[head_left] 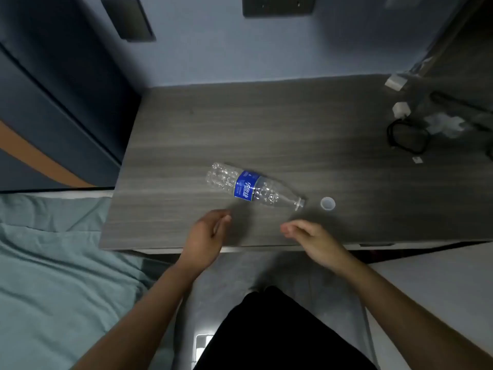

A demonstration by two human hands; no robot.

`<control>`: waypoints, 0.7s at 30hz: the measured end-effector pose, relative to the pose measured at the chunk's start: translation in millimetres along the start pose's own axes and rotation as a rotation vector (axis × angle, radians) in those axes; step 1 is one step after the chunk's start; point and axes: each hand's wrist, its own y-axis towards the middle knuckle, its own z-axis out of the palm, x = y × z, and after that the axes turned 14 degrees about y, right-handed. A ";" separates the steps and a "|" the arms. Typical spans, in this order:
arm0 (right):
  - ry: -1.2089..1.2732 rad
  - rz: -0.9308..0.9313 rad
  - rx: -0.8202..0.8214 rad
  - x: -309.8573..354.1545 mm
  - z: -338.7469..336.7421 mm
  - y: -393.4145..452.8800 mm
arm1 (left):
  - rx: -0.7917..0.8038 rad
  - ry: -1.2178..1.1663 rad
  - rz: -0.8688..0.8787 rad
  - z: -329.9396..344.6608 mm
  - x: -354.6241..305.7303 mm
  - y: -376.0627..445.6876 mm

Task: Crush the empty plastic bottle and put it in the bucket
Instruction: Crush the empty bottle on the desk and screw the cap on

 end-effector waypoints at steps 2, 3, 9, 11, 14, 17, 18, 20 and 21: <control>-0.040 -0.074 -0.025 9.2 2.3 13.0 | -0.026 0.073 0.090 -4.1 -4.6 17.8; -0.058 -0.103 -0.039 13.8 3.9 20.2 | -0.033 0.114 0.125 -5.7 -7.2 28.7; -0.286 -0.285 -0.177 33.9 4.7 60.3 | -0.044 0.309 0.264 -12.2 -11.5 90.1; -0.371 -0.391 -0.234 38.6 5.1 72.3 | -0.042 0.348 0.287 -10.4 -12.0 109.4; -0.460 -0.484 -0.289 43.8 3.5 90.4 | 0.022 0.423 0.306 -4.3 -11.8 134.5; -0.573 -0.432 -0.268 44.7 1.3 111.1 | 0.123 0.515 0.325 3.2 -9.6 148.1; -0.617 -0.376 -0.241 44.3 2.2 118.5 | 0.146 0.550 0.345 5.5 -8.1 149.8; -0.674 -0.252 -0.195 42.4 5.8 132.6 | 0.167 0.603 0.387 8.5 -4.1 151.8; -0.689 -0.201 -0.181 40.9 8.6 137.8 | 0.166 0.617 0.408 9.1 -2.0 152.4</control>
